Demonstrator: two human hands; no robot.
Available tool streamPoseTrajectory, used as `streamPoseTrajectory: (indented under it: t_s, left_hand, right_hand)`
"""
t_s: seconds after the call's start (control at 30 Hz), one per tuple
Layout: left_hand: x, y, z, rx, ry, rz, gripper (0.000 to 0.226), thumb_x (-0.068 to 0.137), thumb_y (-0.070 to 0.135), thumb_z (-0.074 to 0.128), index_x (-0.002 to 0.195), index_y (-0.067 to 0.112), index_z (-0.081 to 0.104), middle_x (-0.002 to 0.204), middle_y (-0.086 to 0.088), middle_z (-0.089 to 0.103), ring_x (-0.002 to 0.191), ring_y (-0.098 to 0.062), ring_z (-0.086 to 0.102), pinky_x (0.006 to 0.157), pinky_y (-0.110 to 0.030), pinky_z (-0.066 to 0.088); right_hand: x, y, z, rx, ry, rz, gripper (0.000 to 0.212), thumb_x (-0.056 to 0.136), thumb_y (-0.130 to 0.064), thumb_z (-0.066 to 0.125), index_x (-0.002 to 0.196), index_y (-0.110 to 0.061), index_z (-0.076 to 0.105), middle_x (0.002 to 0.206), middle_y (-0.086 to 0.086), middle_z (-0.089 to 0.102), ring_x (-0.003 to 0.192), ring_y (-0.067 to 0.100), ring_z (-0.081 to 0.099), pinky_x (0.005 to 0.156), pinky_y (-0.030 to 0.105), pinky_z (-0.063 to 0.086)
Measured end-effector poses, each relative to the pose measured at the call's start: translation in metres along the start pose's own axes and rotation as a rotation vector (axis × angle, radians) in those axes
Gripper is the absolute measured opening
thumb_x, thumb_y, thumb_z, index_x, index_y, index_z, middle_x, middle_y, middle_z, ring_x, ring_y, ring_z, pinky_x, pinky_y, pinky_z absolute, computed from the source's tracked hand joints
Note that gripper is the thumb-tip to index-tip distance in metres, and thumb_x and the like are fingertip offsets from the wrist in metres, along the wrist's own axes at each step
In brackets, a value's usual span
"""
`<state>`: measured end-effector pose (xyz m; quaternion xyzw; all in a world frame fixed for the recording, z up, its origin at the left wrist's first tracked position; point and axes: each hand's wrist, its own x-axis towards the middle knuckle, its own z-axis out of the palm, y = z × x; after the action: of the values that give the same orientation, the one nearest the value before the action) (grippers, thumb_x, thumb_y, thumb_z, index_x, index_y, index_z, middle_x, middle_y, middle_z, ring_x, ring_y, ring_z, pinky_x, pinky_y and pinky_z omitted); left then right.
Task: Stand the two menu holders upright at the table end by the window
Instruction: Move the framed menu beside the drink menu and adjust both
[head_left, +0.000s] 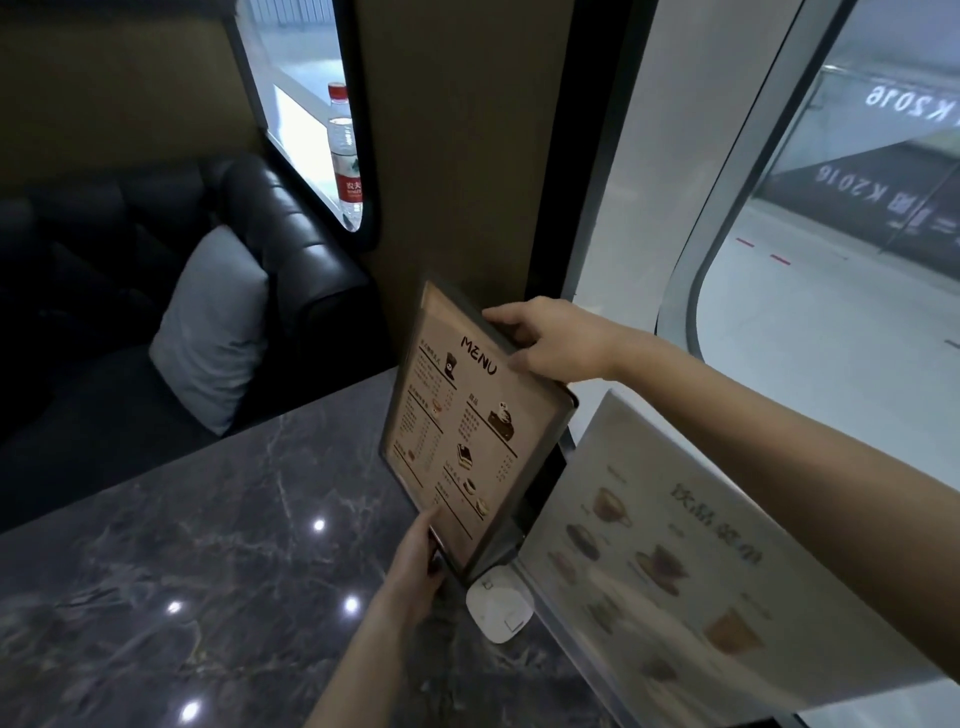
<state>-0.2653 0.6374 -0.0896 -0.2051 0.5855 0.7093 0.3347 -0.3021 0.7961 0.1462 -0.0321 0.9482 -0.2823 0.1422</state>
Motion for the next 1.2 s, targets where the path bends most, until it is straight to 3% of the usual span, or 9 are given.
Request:
streamPoseTrajectory:
  t_s: [0.13,0.23,0.4,0.57,0.73,1.07,1.13,1.2]
  left_hand:
    - [0.005,0.003,0.0,-0.075,-0.007,-0.002,0.022,0.094,0.031,0.04,0.102,0.021,0.057,0.116,-0.007,0.061,0.115,-0.026,0.051,0.105,-0.045,0.035]
    - [0.002,0.008,0.006,-0.112,-0.014,-0.01,0.021,0.096,0.027,0.038,0.1,0.018,0.056,0.099,-0.005,0.061,0.092,-0.02,0.056,0.077,-0.037,0.042]
    - [0.002,0.006,0.009,-0.115,-0.043,0.004,0.021,0.096,0.026,0.036,0.1,0.018,0.055,0.097,-0.004,0.061,0.087,-0.017,0.055,0.064,-0.031,0.039]
    - [0.005,0.004,0.012,-0.088,-0.086,0.011,0.023,0.095,0.027,0.036,0.1,0.018,0.057,0.1,-0.002,0.061,0.089,-0.013,0.054,0.064,-0.029,0.038]
    - [0.013,0.003,0.015,-0.071,-0.11,-0.001,0.033,0.093,0.033,0.038,0.116,0.019,0.057,0.109,0.004,0.061,0.096,-0.009,0.053,0.068,-0.029,0.038]
    - [0.02,-0.001,0.022,0.036,-0.147,0.034,0.027,0.096,0.031,0.039,0.113,0.02,0.058,0.105,0.003,0.065,0.095,-0.011,0.058,0.067,-0.026,0.043]
    - [0.025,-0.005,0.02,0.044,-0.139,0.029,0.031,0.095,0.033,0.041,0.117,0.018,0.056,0.113,-0.001,0.065,0.102,-0.016,0.058,0.076,-0.029,0.047]
    - [0.027,-0.01,0.019,0.062,-0.142,0.012,0.038,0.092,0.038,0.044,0.122,0.018,0.056,0.12,-0.003,0.064,0.111,-0.019,0.057,0.095,-0.036,0.045]
  right_hand:
    - [0.0,0.001,-0.001,-0.042,0.103,0.057,0.029,0.084,-0.014,0.061,0.112,-0.005,0.058,0.104,0.007,0.064,0.088,0.015,0.059,0.068,0.021,0.05]
    - [-0.001,0.004,-0.005,-0.027,0.168,0.091,0.027,0.08,-0.016,0.066,0.103,-0.002,0.063,0.096,0.008,0.065,0.078,0.013,0.057,0.064,0.019,0.048]
    - [-0.004,0.01,-0.003,0.027,0.243,0.128,0.023,0.077,-0.016,0.069,0.096,-0.002,0.067,0.086,0.004,0.061,0.071,0.011,0.057,0.062,0.018,0.048]
    - [-0.006,0.019,-0.004,0.09,0.343,0.148,0.019,0.075,-0.015,0.071,0.089,-0.003,0.07,0.078,0.0,0.058,0.056,0.0,0.048,0.049,0.009,0.039]
    - [-0.005,0.029,-0.003,0.118,0.456,0.14,0.014,0.072,-0.016,0.074,0.079,-0.005,0.072,0.074,0.001,0.062,0.059,0.002,0.053,0.052,0.011,0.042]
    - [-0.006,0.037,-0.01,0.075,0.481,0.14,0.021,0.068,-0.02,0.077,0.077,-0.002,0.071,0.07,0.003,0.064,0.058,0.007,0.057,0.055,0.018,0.049]
    - [-0.006,0.037,-0.011,0.073,0.481,0.141,0.022,0.068,-0.02,0.077,0.078,-0.002,0.071,0.073,0.005,0.066,0.06,0.009,0.059,0.057,0.02,0.051]
    - [-0.007,0.036,-0.011,0.069,0.464,0.146,0.021,0.069,-0.021,0.077,0.077,-0.003,0.069,0.077,0.007,0.067,0.065,0.012,0.062,0.062,0.025,0.055]
